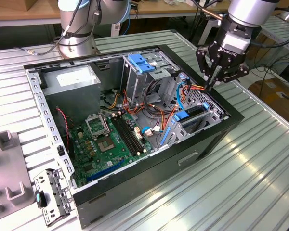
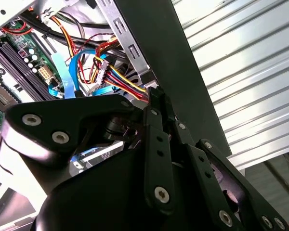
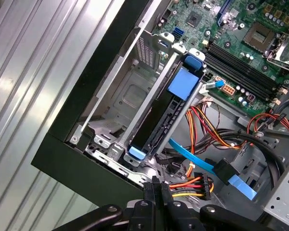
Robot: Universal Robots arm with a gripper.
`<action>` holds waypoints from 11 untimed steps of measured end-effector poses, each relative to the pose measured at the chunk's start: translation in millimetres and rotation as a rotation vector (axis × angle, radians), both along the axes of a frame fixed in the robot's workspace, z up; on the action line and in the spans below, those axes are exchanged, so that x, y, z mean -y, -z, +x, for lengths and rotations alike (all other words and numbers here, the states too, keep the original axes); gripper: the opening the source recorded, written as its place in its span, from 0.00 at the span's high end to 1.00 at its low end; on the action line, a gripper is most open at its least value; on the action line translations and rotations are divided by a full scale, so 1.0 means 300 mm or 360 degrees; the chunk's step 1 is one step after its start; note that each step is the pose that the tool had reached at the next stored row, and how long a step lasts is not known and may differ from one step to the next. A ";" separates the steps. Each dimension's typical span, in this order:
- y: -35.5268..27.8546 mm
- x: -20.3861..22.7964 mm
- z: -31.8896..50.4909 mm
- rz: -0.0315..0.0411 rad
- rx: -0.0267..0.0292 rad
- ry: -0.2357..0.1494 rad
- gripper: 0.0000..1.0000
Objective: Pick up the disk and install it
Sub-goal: 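Insert the first disk wire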
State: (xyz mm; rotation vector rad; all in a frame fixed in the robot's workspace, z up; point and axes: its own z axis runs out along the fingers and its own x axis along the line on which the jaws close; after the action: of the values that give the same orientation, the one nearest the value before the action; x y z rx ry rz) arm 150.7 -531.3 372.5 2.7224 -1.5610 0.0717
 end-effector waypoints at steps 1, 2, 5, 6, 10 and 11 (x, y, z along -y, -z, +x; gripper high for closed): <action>0.000 0.000 0.000 0.0000 0.00000 0.0001 0.84; 0.000 0.000 0.000 0.0000 0.00000 0.0001 0.84; 0.000 0.000 0.000 0.0000 0.00000 0.0002 0.84; 0.000 0.000 0.000 0.0000 0.00000 0.0002 0.84; 0.000 0.000 0.000 0.0000 0.00000 0.0002 0.84; 0.000 0.000 0.000 0.0000 0.00000 0.0002 0.84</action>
State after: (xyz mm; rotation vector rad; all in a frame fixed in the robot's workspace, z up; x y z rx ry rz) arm 150.6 -531.3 372.5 2.7212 -1.5630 0.0717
